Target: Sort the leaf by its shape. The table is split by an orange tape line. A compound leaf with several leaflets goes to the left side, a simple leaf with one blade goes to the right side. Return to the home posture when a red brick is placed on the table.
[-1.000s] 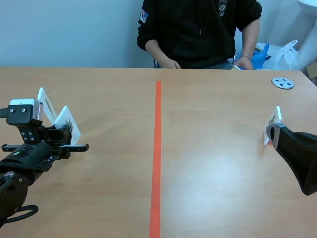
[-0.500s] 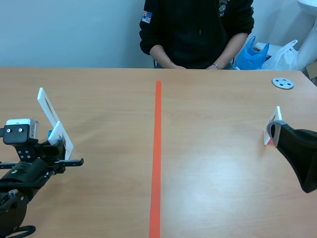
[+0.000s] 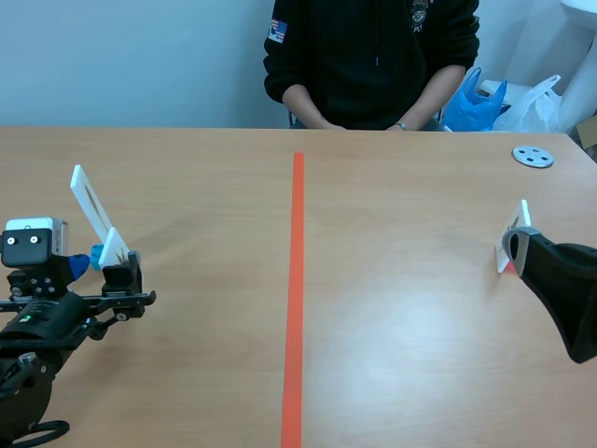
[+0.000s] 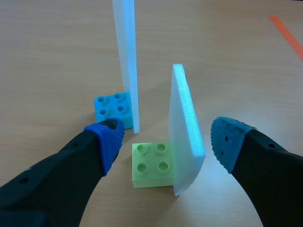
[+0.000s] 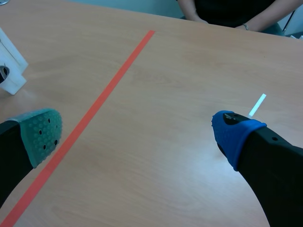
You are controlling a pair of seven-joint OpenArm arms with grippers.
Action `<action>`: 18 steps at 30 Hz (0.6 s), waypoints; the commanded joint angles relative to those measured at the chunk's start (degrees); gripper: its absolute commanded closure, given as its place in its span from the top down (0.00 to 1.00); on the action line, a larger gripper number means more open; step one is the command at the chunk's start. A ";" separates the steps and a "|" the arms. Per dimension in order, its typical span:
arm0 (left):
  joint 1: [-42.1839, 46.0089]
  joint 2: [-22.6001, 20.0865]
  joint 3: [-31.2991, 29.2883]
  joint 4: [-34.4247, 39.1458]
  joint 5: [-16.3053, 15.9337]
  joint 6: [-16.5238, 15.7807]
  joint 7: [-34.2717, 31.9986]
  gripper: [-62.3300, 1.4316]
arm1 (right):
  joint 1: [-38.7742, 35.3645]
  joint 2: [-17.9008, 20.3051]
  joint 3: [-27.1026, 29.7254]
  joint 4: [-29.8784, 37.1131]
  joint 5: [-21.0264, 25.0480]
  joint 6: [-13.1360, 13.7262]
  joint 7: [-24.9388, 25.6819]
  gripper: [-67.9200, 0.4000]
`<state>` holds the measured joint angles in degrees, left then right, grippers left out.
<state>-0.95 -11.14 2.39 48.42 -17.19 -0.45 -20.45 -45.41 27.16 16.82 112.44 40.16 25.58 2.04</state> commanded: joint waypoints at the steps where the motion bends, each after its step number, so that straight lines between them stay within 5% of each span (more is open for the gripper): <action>1: -0.66 -0.59 0.04 3.52 -0.20 -0.09 -1.11 0.70 | 0.66 0.44 0.63 0.26 0.63 0.02 0.83 1.00; 9: 4.04 -2.29 0.04 17.49 -0.20 -0.11 2.05 0.73 | 1.09 0.46 0.63 0.26 0.61 0.00 0.79 1.00; 18: 18.53 -5.09 -0.07 42.16 -0.50 -1.11 5.57 0.80 | 1.62 0.50 0.63 0.26 0.59 0.00 0.79 1.00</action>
<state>16.99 -15.75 2.48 89.06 -17.28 -1.08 -13.85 -44.31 27.16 16.82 112.44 40.16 25.58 2.02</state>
